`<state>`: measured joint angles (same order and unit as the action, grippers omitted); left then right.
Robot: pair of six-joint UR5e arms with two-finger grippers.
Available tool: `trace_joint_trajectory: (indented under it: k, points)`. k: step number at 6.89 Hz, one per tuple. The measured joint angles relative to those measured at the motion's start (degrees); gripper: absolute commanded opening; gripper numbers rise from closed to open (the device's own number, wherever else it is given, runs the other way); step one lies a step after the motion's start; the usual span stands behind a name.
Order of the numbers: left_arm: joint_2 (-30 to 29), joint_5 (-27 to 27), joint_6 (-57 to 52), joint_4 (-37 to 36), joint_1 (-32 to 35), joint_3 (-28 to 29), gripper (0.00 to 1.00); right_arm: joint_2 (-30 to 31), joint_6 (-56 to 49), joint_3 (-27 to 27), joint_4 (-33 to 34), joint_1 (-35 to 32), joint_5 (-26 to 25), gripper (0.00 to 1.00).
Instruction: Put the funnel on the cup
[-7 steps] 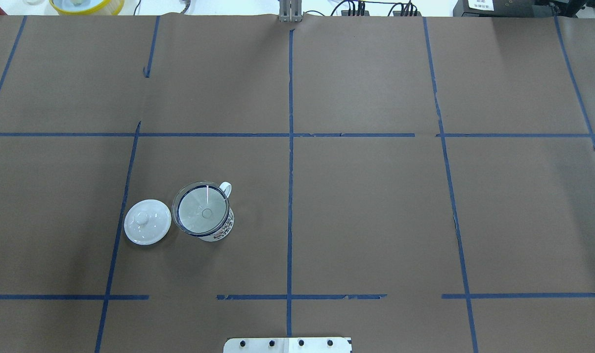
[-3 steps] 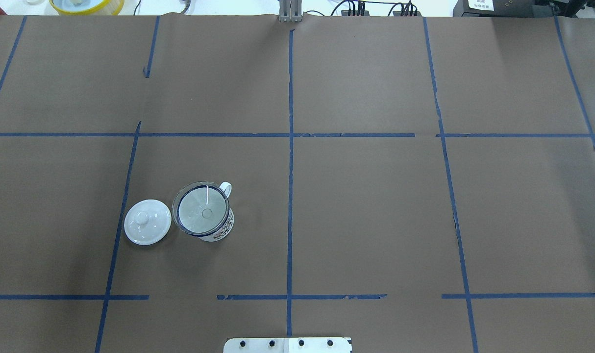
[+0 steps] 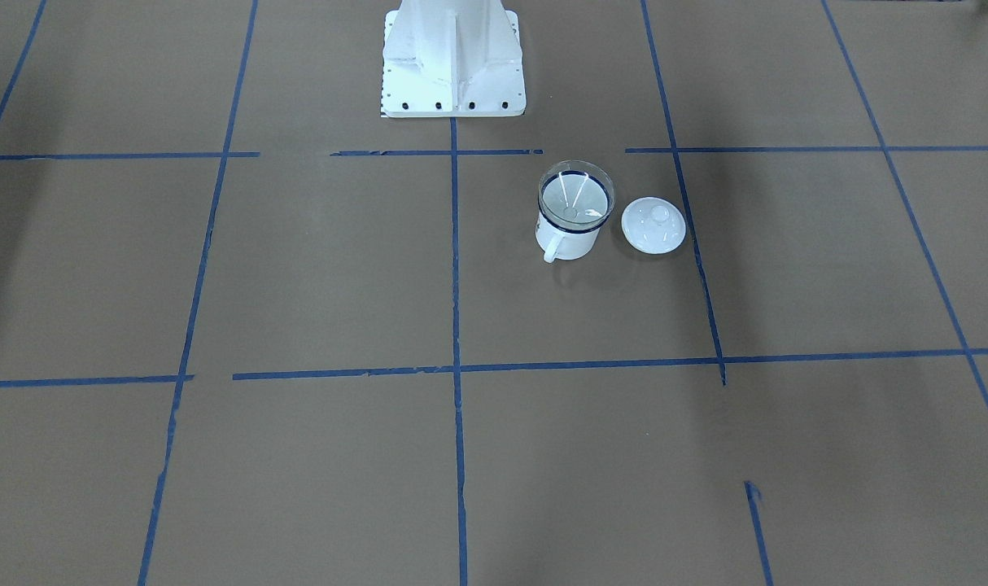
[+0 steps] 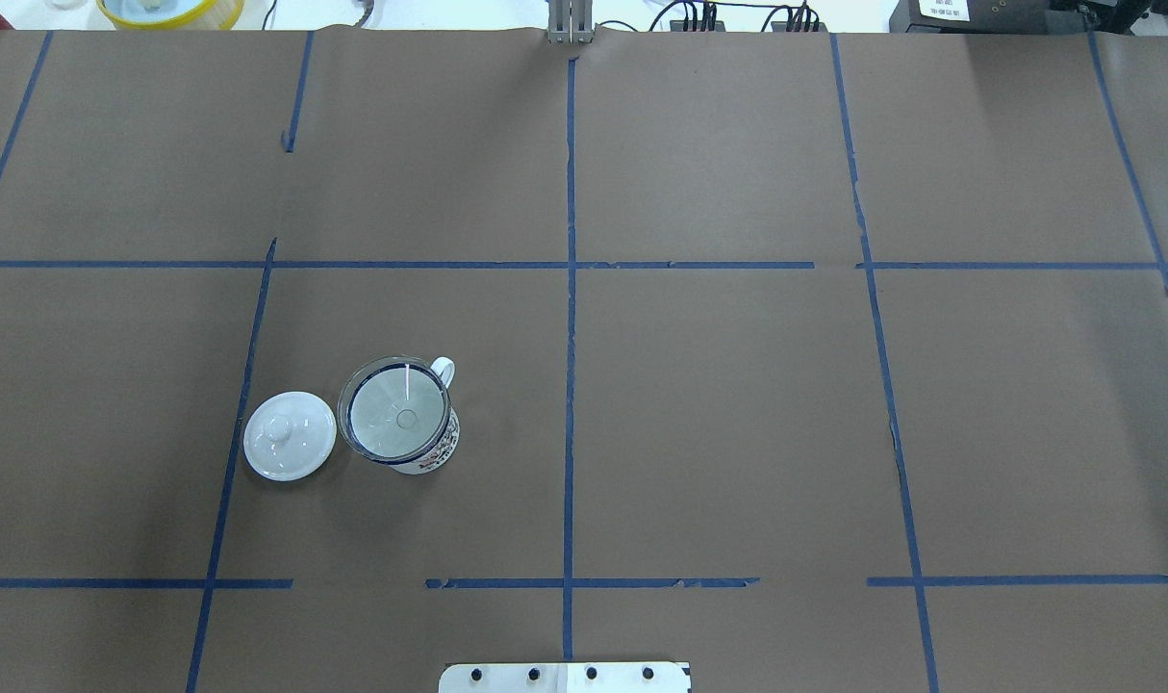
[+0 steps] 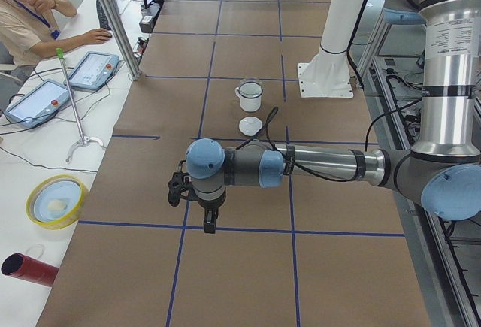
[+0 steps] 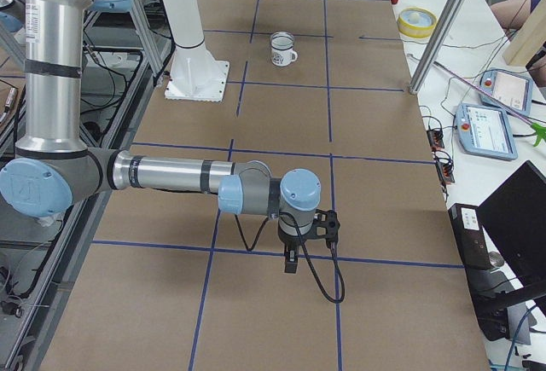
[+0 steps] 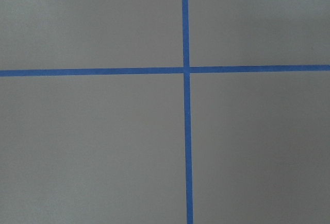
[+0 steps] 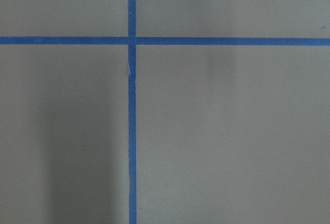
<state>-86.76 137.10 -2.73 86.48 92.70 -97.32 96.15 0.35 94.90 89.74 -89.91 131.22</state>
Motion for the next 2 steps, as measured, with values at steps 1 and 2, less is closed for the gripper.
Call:
trace_joint_trajectory:
  k: [1, 2]
  points:
    - [0.05, 0.03, -0.09, -0.07, 0.0, 0.01, 1.0, 0.0, 0.0, 0.0, 0.0, 0.0, 0.0, 1.0]
    - [0.06, 0.05, -0.19, -0.28, 0.0, -0.13, 1.0, 0.0, 0.0, 0.01, 0.0, 0.0, 0.0, 1.0]
